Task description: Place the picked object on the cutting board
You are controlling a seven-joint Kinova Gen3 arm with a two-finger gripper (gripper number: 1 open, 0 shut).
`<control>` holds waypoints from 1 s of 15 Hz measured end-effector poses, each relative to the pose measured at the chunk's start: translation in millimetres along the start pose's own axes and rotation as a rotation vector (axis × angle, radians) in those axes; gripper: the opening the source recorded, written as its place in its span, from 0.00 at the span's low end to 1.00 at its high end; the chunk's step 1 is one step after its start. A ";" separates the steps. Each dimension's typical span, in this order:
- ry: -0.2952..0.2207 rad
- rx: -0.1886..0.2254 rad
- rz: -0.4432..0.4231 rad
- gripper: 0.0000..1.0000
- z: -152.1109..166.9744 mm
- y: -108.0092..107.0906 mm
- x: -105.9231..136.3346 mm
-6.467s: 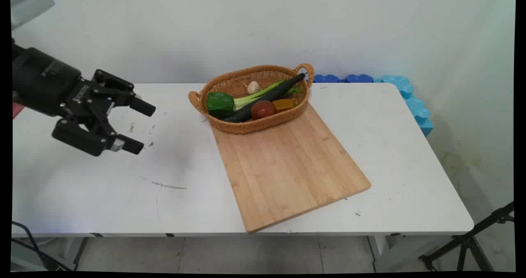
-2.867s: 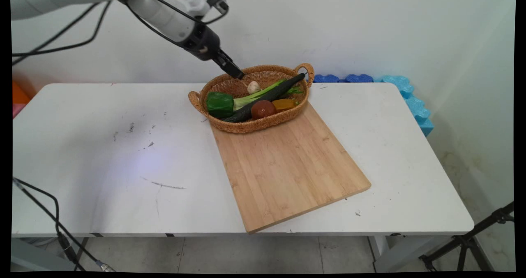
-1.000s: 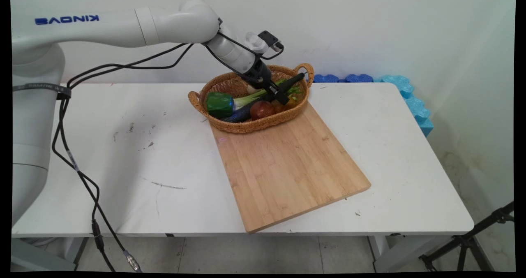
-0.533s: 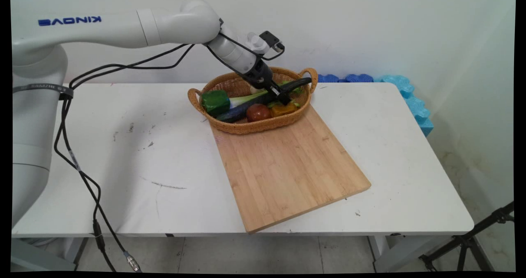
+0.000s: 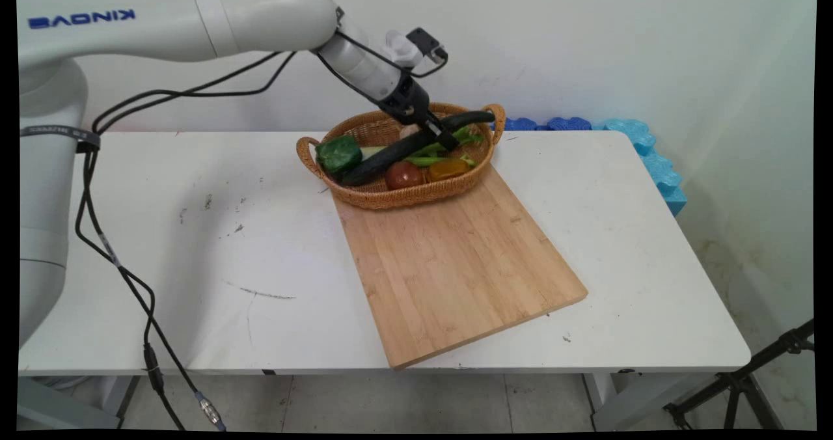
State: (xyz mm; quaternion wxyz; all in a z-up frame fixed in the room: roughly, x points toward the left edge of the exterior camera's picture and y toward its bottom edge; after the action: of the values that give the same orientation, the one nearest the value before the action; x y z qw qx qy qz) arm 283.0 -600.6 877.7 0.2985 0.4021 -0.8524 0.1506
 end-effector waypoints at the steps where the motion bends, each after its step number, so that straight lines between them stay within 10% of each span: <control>1: 0.006 0.002 0.005 0.00 -7.9 1.9 2.7; 15: 0.021 0.023 0.071 0.00 -79.5 19.9 7.6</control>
State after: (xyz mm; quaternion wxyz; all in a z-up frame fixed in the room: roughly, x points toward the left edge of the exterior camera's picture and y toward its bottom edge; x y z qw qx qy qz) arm 294.6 -553.1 943.8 0.2973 0.3733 -0.8612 0.1750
